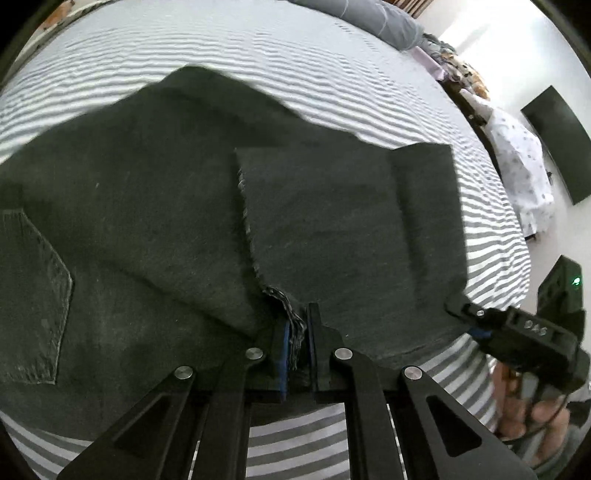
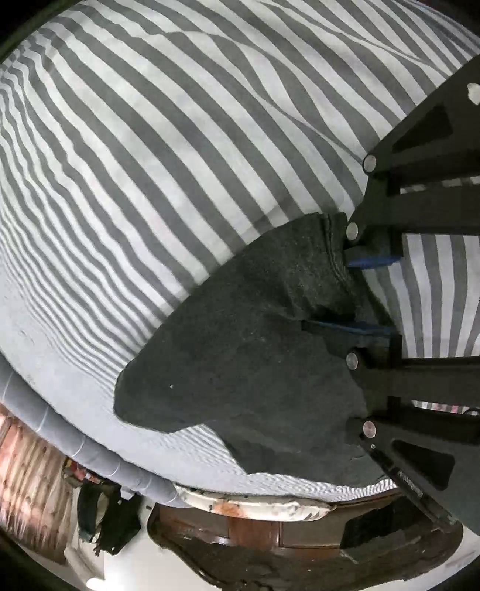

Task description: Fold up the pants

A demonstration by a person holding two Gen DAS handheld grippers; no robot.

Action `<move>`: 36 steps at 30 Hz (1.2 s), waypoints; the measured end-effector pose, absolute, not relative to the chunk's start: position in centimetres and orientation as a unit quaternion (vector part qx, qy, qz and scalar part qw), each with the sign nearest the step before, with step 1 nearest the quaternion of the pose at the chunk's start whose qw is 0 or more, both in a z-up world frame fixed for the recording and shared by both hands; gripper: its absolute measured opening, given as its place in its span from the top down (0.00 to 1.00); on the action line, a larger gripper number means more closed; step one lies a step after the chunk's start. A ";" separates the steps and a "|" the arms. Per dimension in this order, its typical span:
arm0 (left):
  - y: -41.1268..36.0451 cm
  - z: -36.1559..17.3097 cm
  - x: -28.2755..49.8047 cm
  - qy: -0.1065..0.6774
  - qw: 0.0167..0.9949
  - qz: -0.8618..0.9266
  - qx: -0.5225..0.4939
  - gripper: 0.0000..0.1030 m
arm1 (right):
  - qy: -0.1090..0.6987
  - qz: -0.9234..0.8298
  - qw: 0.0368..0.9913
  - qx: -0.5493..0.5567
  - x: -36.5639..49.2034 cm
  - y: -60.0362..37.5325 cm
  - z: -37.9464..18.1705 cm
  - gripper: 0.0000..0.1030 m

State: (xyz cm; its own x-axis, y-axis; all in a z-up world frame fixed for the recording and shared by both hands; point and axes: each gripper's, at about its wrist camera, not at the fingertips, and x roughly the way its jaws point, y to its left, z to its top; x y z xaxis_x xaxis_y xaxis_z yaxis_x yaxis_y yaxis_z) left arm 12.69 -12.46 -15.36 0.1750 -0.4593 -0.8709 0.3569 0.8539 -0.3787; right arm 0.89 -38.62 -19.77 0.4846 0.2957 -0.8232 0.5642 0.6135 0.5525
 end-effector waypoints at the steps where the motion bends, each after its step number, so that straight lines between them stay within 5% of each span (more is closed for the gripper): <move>1: -12.5 -15.2 12.7 0.582 0.767 -0.267 -0.042 0.92 | 0.511 -0.087 0.743 0.424 0.9 -38.7 -19.9 0.69; 4: -12.9 -14.4 12.3 0.572 0.776 -0.265 -0.011 0.92 | 0.537 -0.081 0.739 0.399 0.7 -38.5 -19.2 0.56; 10: -12.1 -10.4 11.5 0.512 0.821 -0.248 0.035 0.88 | 0.564 -0.050 0.774 0.284 0.3 -37.0 -14.2 0.56; 18: -12.6 -7.8 12.1 0.453 0.854 -0.254 0.030 0.80 | 0.505 -0.019 0.847 0.166 4.9 -36.3 -10.0 0.56; 36: -16.9 -14.5 13.7 0.491 0.837 -0.222 0.094 0.80 | 0.541 -0.045 0.834 0.099 16.0 -37.0 -16.6 0.55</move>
